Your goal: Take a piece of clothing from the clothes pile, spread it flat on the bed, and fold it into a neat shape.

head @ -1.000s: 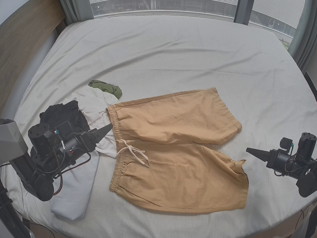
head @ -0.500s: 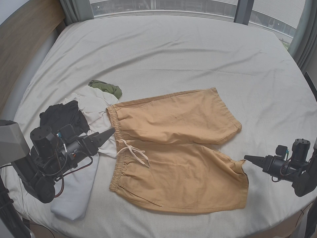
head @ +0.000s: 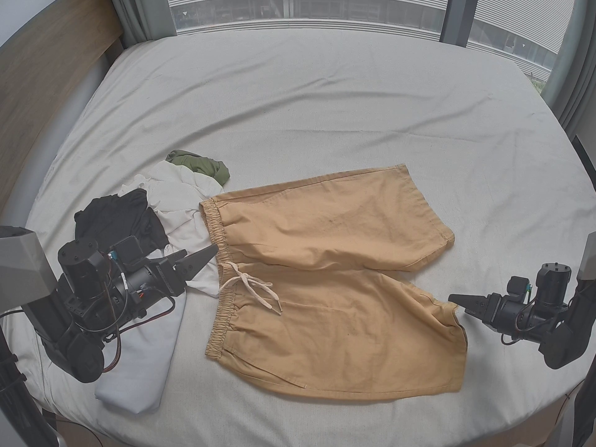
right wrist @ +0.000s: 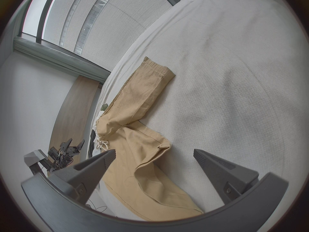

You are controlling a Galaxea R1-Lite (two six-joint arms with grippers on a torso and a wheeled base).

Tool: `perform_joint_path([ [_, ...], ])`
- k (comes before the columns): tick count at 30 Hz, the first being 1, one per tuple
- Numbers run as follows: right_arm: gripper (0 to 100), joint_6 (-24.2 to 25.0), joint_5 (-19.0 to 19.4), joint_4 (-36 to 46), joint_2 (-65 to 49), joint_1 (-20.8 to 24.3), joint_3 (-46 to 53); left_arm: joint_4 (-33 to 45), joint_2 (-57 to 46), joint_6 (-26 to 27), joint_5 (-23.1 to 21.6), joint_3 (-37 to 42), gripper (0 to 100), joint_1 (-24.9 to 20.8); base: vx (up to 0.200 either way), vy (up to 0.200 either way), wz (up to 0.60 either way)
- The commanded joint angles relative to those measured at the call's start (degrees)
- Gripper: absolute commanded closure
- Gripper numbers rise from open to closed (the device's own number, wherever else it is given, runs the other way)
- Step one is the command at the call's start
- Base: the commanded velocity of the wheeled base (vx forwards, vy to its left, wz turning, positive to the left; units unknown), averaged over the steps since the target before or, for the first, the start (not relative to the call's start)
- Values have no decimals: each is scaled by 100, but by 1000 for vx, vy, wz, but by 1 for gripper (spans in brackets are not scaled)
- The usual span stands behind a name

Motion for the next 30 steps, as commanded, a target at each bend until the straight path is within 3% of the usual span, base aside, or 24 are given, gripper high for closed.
perform_joint_path([
  [1, 0, 16, -125, -11, 185, 109, -124, -5, 3, -5, -1, -9, 0, 1, 0, 0, 0],
  [6, 0, 42, -274, -239, 537, 223, -212, -5, 3, -5, -1, -18, 0, 1, 0, 0, 0],
  [7, 100, 51, -283, -301, 590, 223, -212, -5, 3, -5, -1, -27, 0, 1, 0, 0, 0],
  [12, 100, 236, -292, -793, 757, 232, -186, -5, 3, -5, -1, -27, 0, 1, 0, 0, 0],
  [30, 100, 385, -309, -793, 431, 117, -933, -5, 12, -5, -1, -27, 0, -43, 0, 0, 0],
])
